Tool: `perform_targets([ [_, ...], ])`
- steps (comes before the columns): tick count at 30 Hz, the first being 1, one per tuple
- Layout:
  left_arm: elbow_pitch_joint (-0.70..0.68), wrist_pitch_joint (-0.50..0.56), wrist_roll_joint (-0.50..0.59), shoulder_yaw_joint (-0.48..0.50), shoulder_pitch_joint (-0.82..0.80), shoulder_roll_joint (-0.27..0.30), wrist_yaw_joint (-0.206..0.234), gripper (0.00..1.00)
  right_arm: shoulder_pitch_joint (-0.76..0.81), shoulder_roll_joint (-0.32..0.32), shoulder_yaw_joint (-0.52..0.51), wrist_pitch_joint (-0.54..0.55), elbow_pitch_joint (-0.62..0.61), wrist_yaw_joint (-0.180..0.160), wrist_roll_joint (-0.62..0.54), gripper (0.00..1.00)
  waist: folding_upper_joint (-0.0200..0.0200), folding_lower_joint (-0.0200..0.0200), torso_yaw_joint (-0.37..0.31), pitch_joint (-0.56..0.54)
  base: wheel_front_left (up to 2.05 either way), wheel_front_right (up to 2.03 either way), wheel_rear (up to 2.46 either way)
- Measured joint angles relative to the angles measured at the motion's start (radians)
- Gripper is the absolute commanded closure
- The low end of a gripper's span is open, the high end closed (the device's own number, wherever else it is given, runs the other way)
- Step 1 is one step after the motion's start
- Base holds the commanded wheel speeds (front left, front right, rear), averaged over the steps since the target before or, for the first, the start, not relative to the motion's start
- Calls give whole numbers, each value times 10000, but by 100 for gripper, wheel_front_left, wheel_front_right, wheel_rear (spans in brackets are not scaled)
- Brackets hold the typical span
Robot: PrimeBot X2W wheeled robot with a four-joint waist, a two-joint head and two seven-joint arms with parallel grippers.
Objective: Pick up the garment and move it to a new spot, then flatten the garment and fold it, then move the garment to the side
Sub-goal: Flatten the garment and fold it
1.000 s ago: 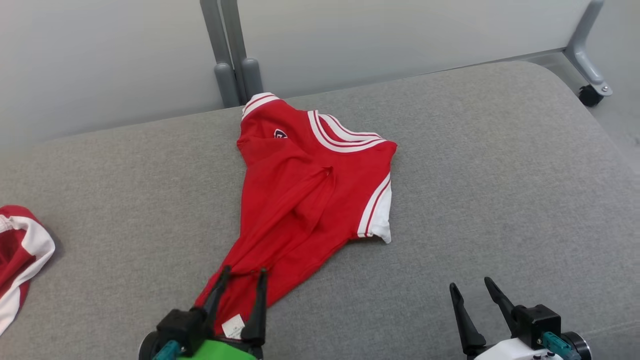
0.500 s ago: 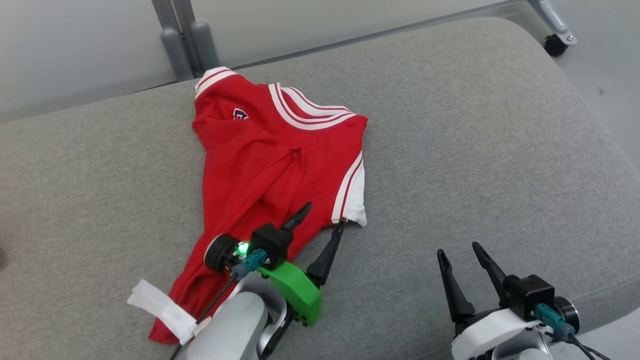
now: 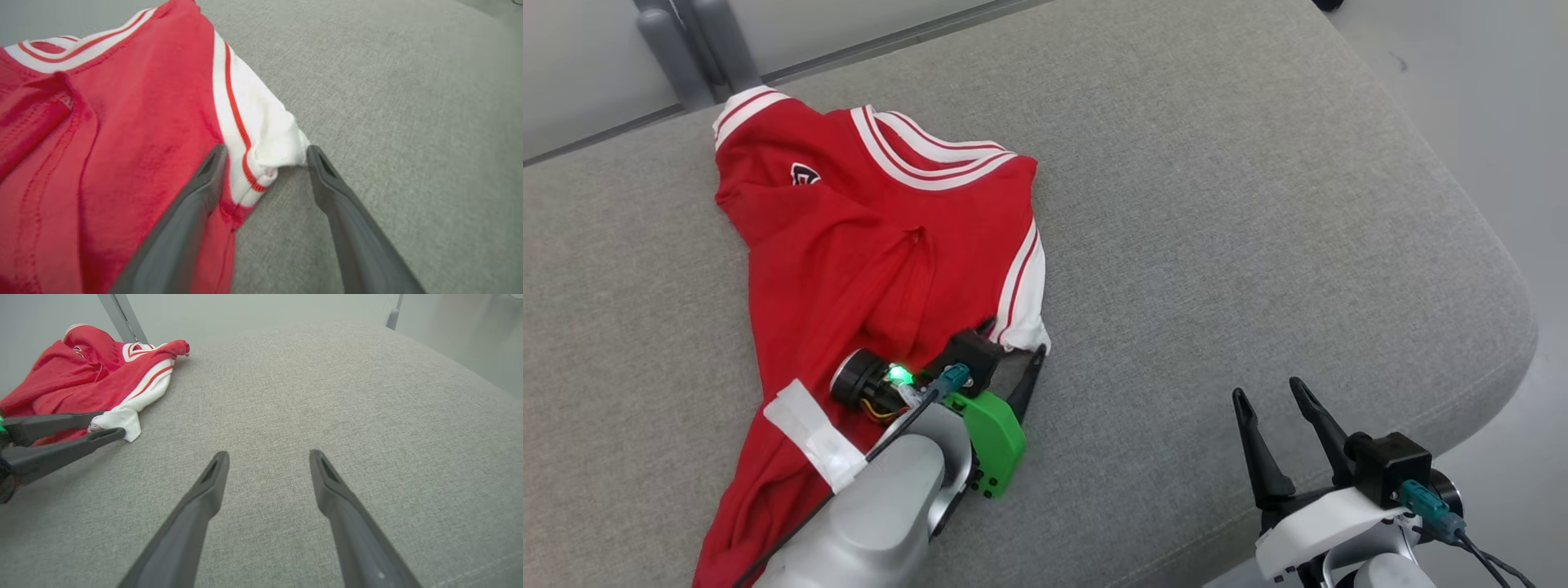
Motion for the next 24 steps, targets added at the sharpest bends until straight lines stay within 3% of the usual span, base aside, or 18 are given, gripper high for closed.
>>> perform_targets([
  [2, 447, -59, 107, -15, -146, 4, 261, 100, -15, -2, -19, 0, -2, 0, 8, 0, 0, 0, -123, 97, 0, 0, 0],
  [6, 646, -242, -240, 219, -287, 12, 291, 100, -12, -4, -109, 0, 6, 0, 6, 0, 0, 0, -228, 202, 0, 0, 0],
  [9, -134, -341, -1087, 759, -260, 23, 96, 100, 20, 4, -138, 0, 61, 0, -31, 0, 0, 0, -190, 115, 0, 0, 0],
  [13, -3110, -385, -2857, 3001, 444, -13, -146, 100, 160, 10, -102, 0, 163, 2, -222, 0, 0, 0, -66, -178, 0, 0, 0],
  [15, -3960, -408, -3254, 3745, 1233, 8, -148, 100, 247, 8, -192, 0, 169, 0, -355, 0, 0, 0, 17, -386, 0, 0, 0],
  [17, -4000, -405, -3177, 3799, 1962, 48, -100, 100, 387, -2, -194, 0, 209, 0, -502, 0, 0, 0, 114, -561, 0, 0, 0],
  [24, -3580, -401, -3260, 2383, 2598, 13, -516, 100, 506, 0, -15, 0, 324, 2, -698, 0, 0, 0, 516, -1092, 0, 0, 0],
])
